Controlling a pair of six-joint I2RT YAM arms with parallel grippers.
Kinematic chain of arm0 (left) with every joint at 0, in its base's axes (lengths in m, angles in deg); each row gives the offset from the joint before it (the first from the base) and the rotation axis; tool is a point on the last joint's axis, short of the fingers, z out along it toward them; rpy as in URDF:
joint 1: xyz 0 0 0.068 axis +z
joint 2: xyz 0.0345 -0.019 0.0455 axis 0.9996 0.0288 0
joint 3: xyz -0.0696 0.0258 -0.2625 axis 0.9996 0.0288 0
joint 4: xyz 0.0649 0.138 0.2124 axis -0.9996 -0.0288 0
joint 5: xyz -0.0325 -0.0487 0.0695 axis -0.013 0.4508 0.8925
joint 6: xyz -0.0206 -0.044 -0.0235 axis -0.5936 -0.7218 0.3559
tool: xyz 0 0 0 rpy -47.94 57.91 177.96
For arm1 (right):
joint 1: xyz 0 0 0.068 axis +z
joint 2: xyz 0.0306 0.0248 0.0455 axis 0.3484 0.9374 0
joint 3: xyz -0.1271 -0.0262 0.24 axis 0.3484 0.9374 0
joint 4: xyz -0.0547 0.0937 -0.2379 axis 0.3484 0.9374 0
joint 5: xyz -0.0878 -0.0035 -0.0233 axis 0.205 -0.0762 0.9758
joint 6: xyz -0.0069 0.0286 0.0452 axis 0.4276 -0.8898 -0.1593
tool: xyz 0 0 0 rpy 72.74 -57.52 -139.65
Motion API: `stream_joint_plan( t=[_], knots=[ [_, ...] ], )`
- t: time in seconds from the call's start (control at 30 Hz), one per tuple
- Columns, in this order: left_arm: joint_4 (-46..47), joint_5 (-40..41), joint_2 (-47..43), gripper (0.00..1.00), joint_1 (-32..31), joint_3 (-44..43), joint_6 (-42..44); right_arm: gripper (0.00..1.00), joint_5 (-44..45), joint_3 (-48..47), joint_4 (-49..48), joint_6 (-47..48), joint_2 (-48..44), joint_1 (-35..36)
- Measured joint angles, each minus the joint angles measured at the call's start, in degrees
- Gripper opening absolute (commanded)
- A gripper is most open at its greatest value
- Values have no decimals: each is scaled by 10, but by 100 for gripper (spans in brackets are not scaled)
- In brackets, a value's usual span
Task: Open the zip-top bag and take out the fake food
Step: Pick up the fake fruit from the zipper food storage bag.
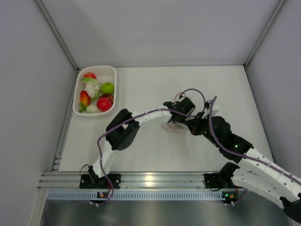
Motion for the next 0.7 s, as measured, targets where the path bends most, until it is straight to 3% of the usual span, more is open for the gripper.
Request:
stream_joint_plan(
  t=[0.07, 0.3, 0.7],
  knots=[
    [-1, 0, 3, 46, 1, -4, 2, 0, -2, 0, 0, 0, 0, 0],
    [-1, -5, 7, 2, 3, -10, -2, 0, 4, 0, 3, 11, 0, 0],
    [-1, 10, -72, 0, -1, 34, -10, 0, 23, -68, 58, 65, 13, -37]
  ],
)
